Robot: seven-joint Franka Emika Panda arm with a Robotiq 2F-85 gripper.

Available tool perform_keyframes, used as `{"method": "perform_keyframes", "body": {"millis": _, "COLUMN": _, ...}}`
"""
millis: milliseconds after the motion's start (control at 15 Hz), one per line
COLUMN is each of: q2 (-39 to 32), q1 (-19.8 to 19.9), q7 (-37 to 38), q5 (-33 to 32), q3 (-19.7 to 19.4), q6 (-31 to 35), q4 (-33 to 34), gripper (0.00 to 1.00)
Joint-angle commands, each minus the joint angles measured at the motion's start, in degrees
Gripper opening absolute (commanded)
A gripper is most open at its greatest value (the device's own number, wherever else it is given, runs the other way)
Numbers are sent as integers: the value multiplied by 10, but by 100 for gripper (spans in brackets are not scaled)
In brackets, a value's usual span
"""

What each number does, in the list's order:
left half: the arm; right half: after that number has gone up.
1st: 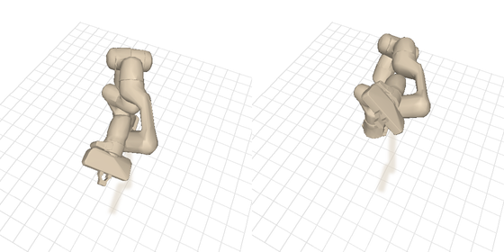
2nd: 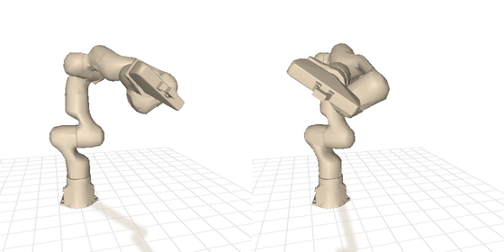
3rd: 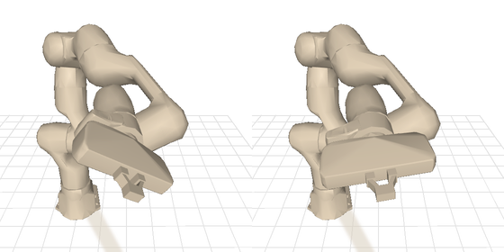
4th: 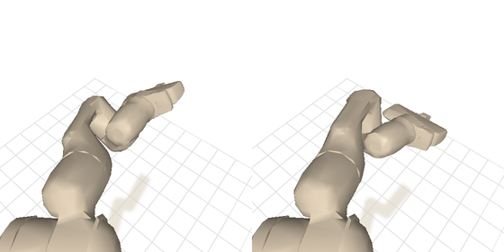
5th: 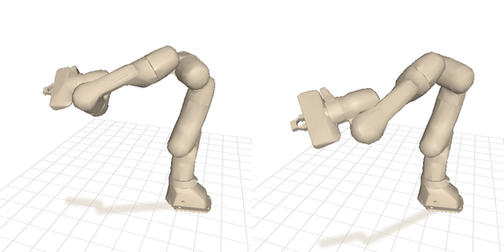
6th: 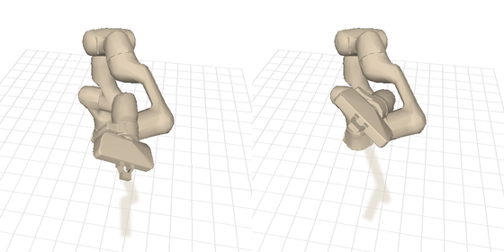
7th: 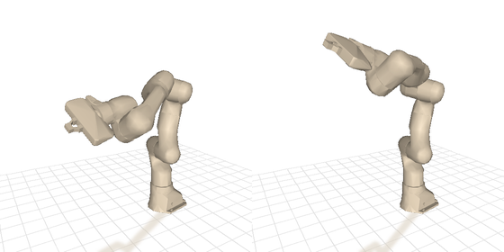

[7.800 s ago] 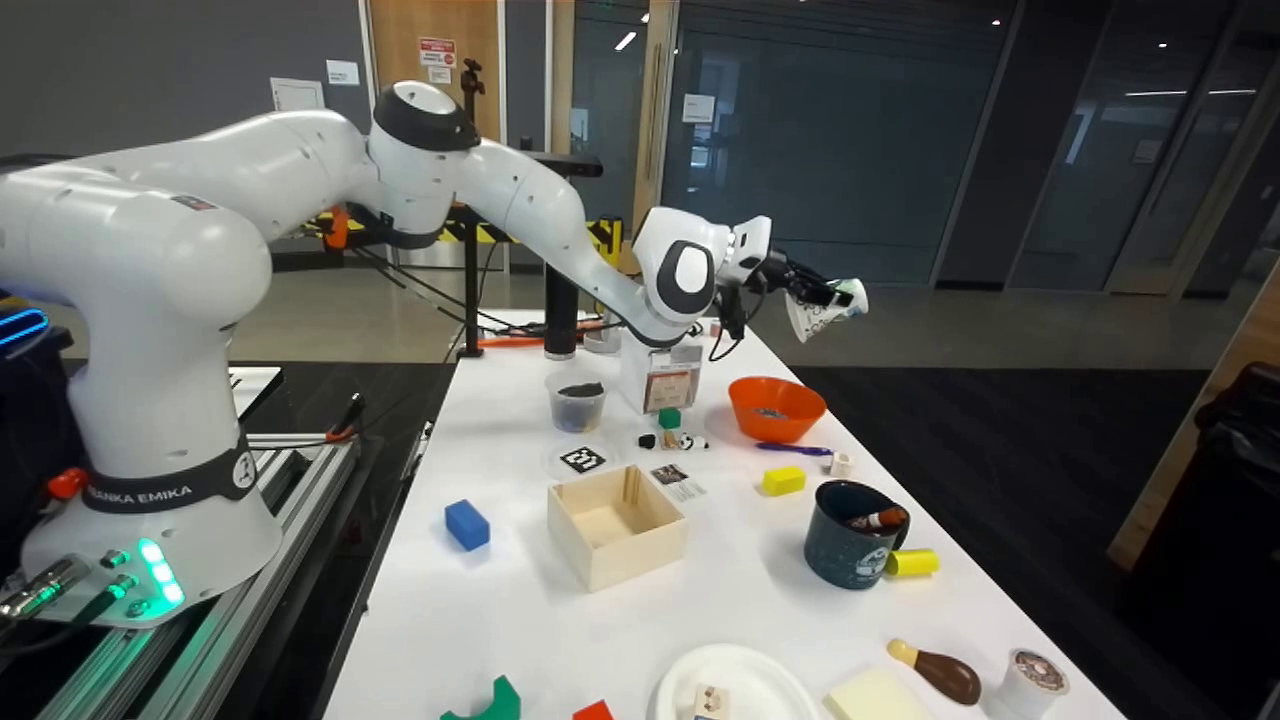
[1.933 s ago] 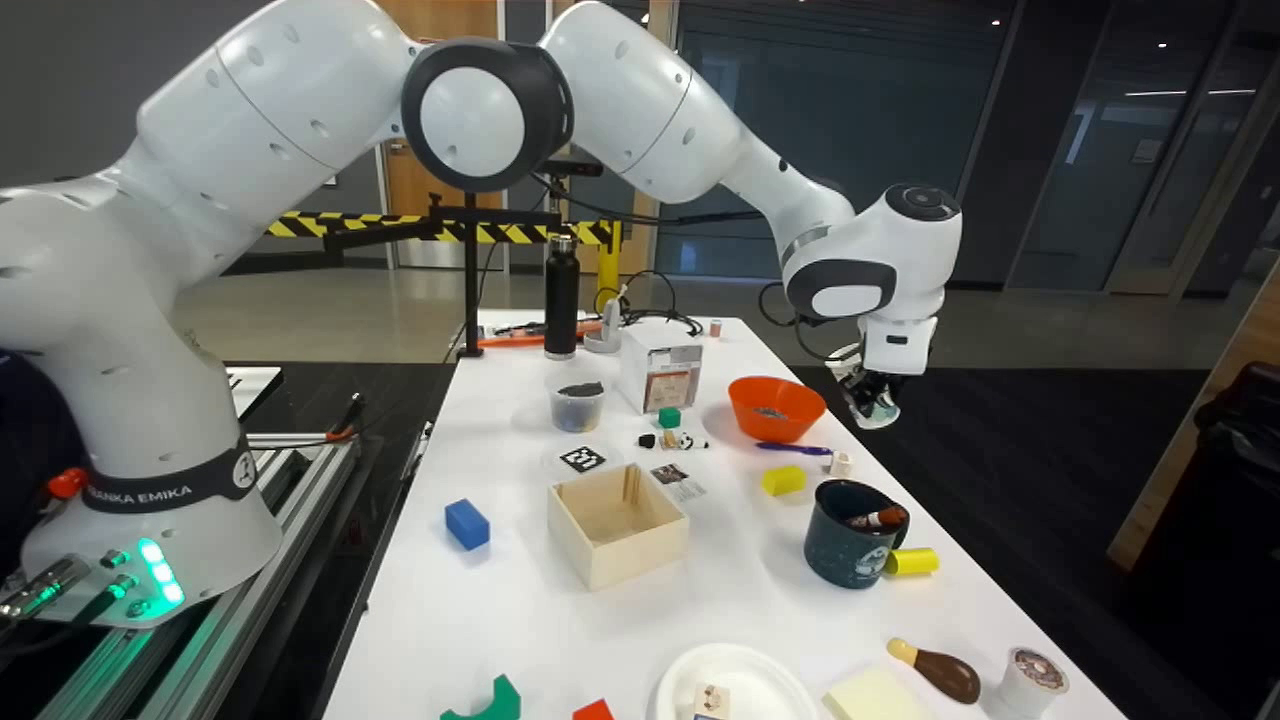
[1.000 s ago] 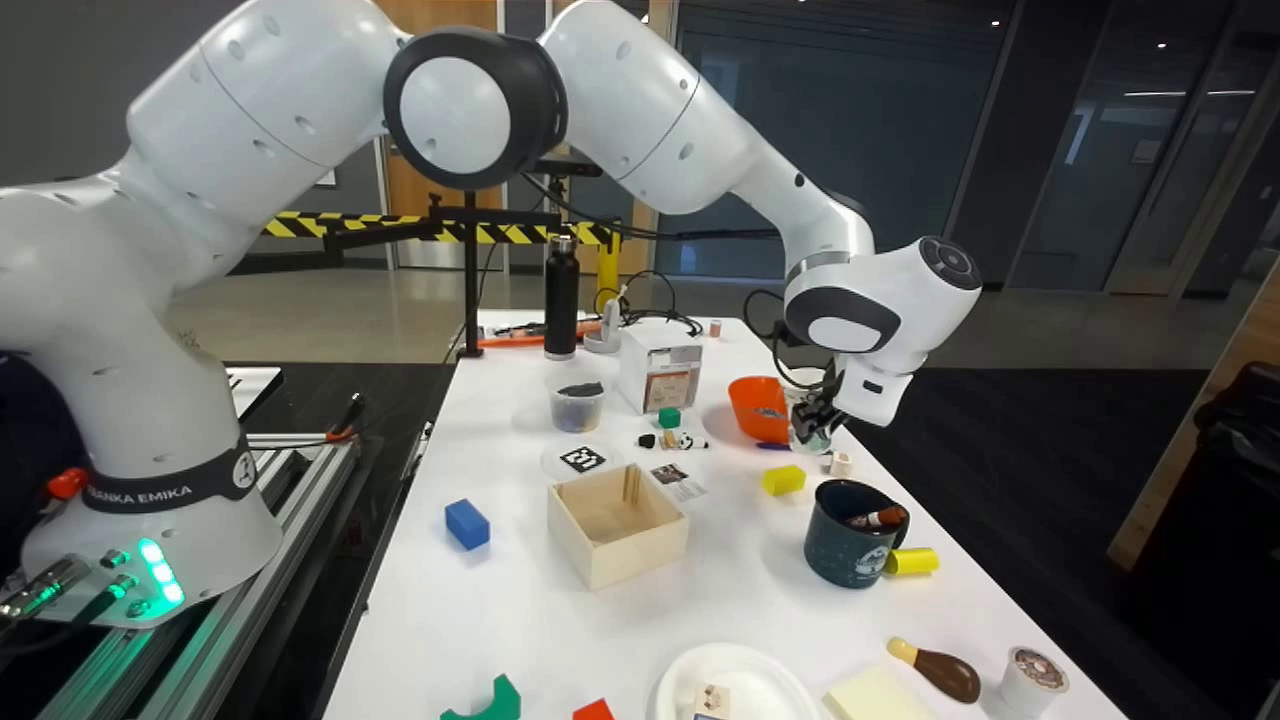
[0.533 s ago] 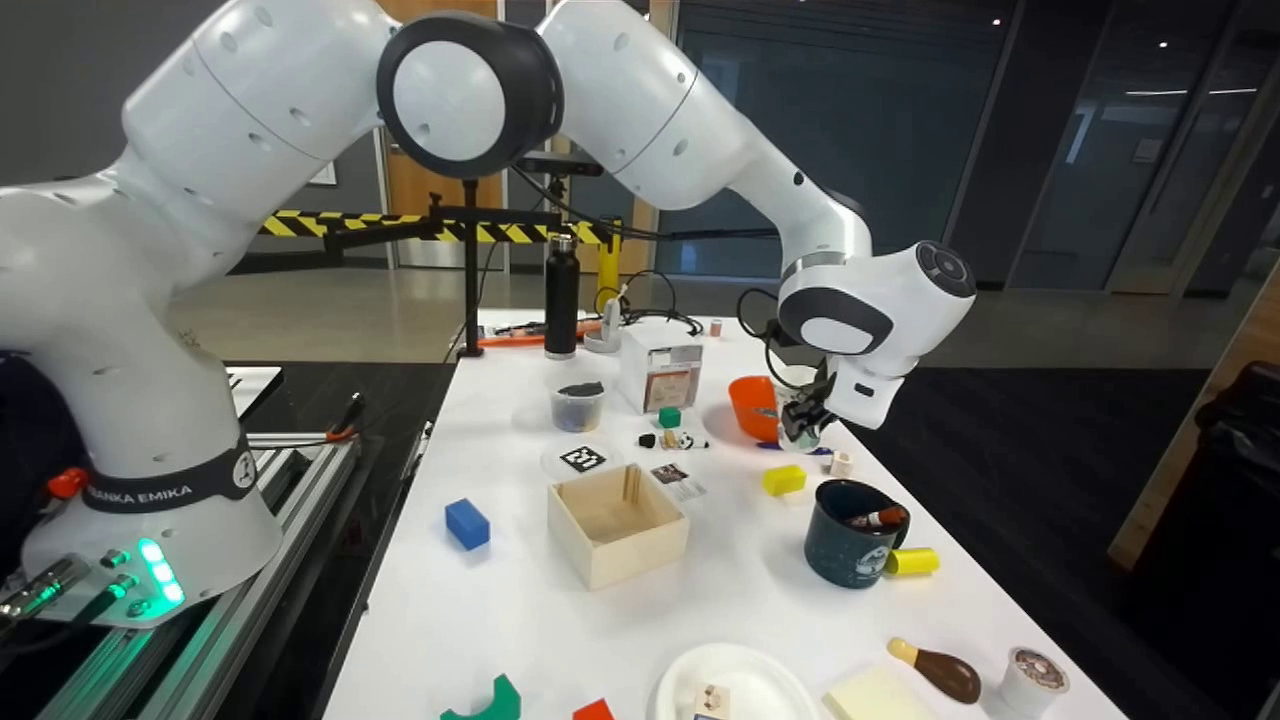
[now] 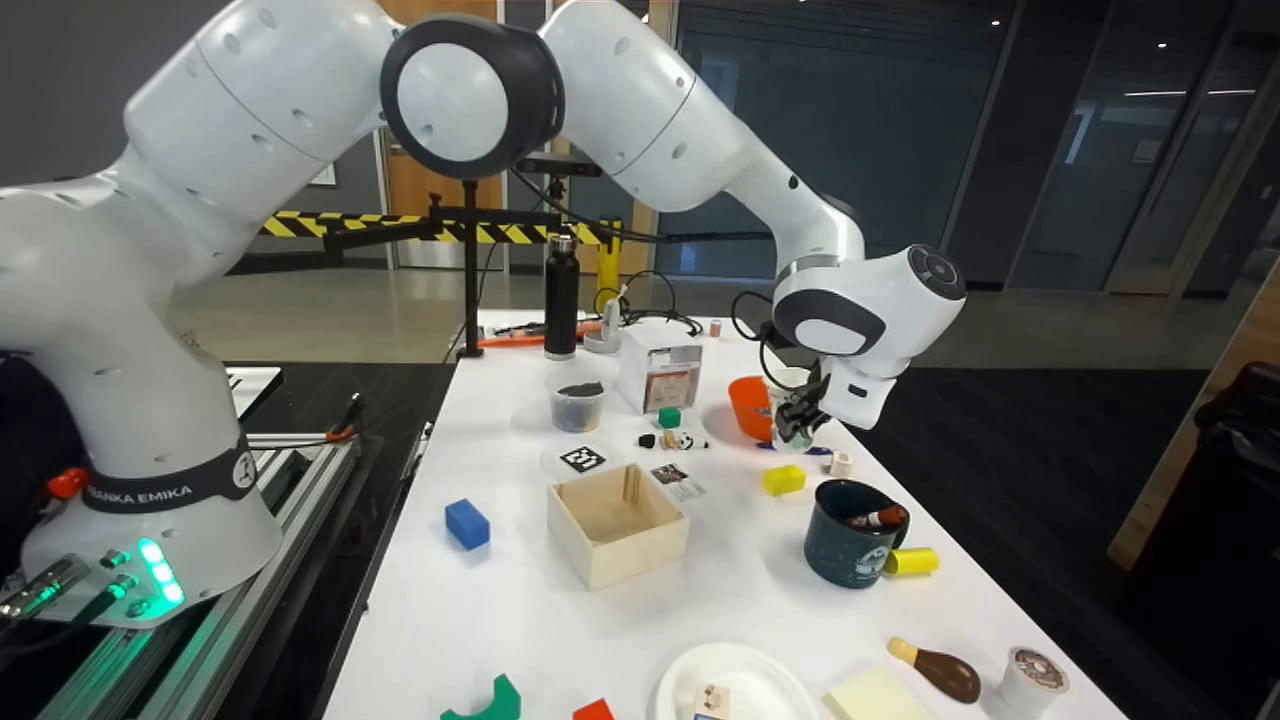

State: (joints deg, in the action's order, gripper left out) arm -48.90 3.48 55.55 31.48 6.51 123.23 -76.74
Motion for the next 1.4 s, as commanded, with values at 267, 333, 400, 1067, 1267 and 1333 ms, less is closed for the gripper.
{"method": "perform_keyframes", "body": {"millis": 267, "q2": 31, "q1": -17, "q7": -34, "q5": 13, "q3": -4, "q6": 39, "q4": -78, "gripper": 20}}
{"method": "perform_keyframes", "body": {"millis": 333, "q2": 35, "q1": -17, "q7": -39, "q5": 14, "q3": -3, "q6": 44, "q4": -88, "gripper": 20}}
{"method": "perform_keyframes", "body": {"millis": 400, "q2": 37, "q1": -18, "q7": -42, "q5": 14, "q3": -3, "q6": 49, "q4": -96, "gripper": 20}}
{"method": "perform_keyframes", "body": {"millis": 1067, "q2": 75, "q1": -14, "q7": -93, "q5": 33, "q3": 7, "q6": 56, "q4": -194, "gripper": 20}}
{"method": "perform_keyframes", "body": {"millis": 1267, "q2": 83, "q1": -11, "q7": -107, "q5": 52, "q3": 9, "q6": 54, "q4": -222, "gripper": 20}}
{"method": "perform_keyframes", "body": {"millis": 1333, "q2": 86, "q1": -10, "q7": -113, "q5": 60, "q3": 9, "q6": 52, "q4": -229, "gripper": 20}}
